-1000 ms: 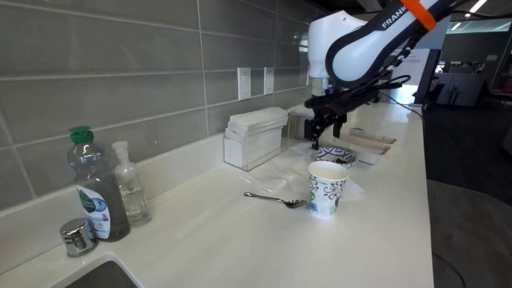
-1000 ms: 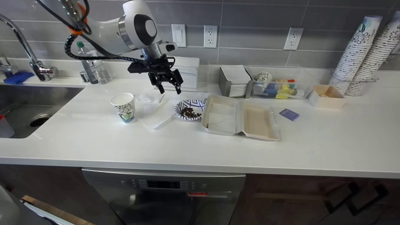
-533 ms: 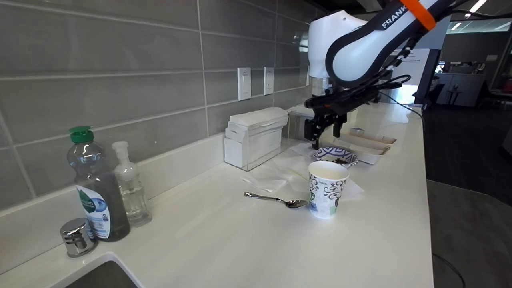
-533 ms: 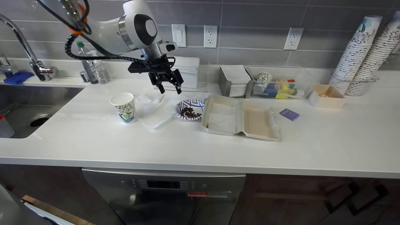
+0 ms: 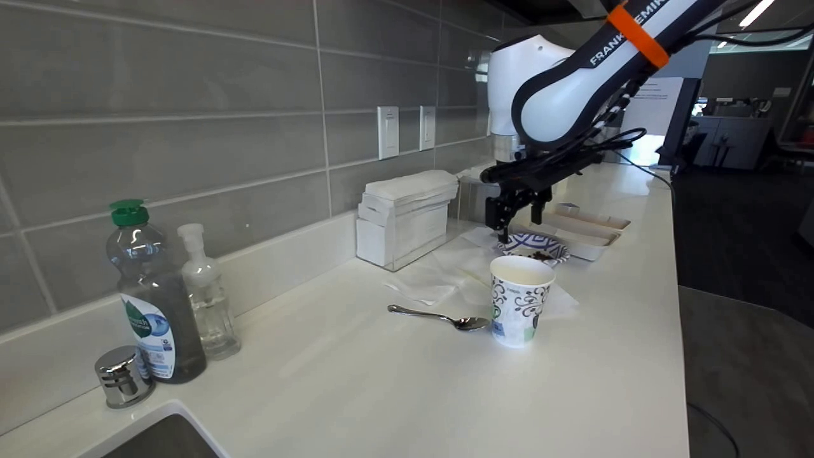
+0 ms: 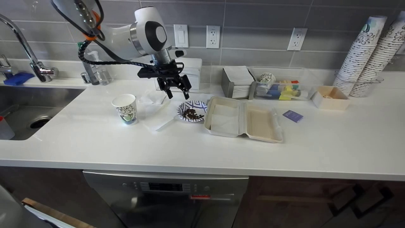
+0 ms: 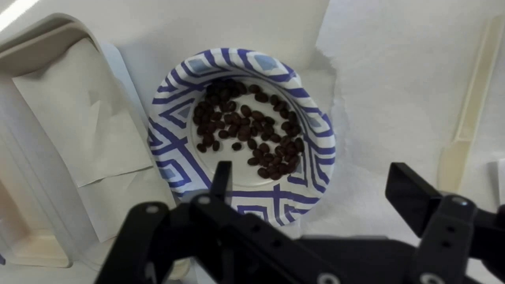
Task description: Pour the contents from the bowl to the lunch pack
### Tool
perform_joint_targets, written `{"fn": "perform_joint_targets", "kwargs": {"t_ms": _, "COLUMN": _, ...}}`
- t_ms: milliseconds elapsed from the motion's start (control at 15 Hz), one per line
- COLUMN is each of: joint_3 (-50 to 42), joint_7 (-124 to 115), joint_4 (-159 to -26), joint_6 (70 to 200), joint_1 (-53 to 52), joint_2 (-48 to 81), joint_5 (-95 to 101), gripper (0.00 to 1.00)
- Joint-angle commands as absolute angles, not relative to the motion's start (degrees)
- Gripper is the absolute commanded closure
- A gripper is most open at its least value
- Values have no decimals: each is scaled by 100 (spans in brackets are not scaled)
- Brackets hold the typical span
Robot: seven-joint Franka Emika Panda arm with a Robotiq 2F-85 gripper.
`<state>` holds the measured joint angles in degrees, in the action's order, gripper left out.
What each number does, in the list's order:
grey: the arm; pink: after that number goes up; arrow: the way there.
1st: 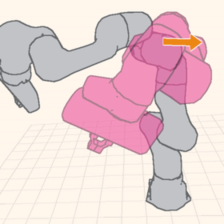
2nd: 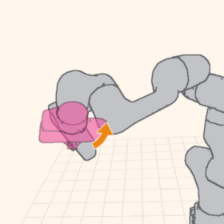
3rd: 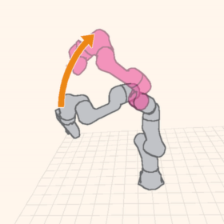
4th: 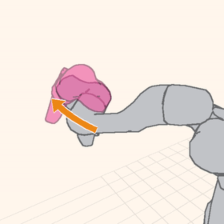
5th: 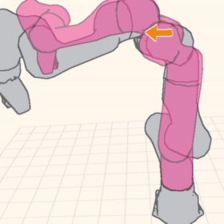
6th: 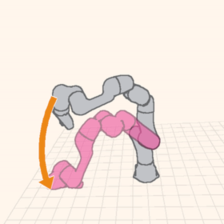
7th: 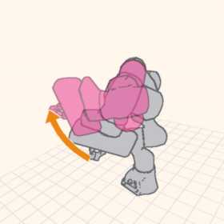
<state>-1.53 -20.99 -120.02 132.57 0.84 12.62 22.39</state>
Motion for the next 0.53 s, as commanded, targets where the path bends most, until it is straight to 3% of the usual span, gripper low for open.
{"fn": "perform_joint_targets", "kwargs": {"t_ms": 0, "joint_3": -340, "joint_7": -2198, "joint_4": -11673, "joint_6": 13240, "joint_1": -61, "joint_2": 1689, "joint_5": 2264, "gripper": 2}}
{"fn": "perform_joint_targets", "kwargs": {"t_ms": 133, "joint_3": -376, "joint_7": -2182, "joint_4": -11569, "joint_6": 13291, "joint_1": -84, "joint_2": 1846, "joint_5": 2210, "gripper": 13}}
{"fn": "perform_joint_targets", "kwargs": {"t_ms": 400, "joint_3": -454, "joint_7": -2250, "joint_4": -11391, "joint_6": 13280, "joint_1": -192, "joint_2": 2121, "joint_5": 2228, "gripper": 48}}
{"fn": "perform_joint_targets", "kwargs": {"t_ms": 467, "joint_3": -475, "joint_7": -2273, "joint_4": -11354, "joint_6": 13272, "joint_1": -225, "joint_2": 2184, "joint_5": 2237, "gripper": 51}}
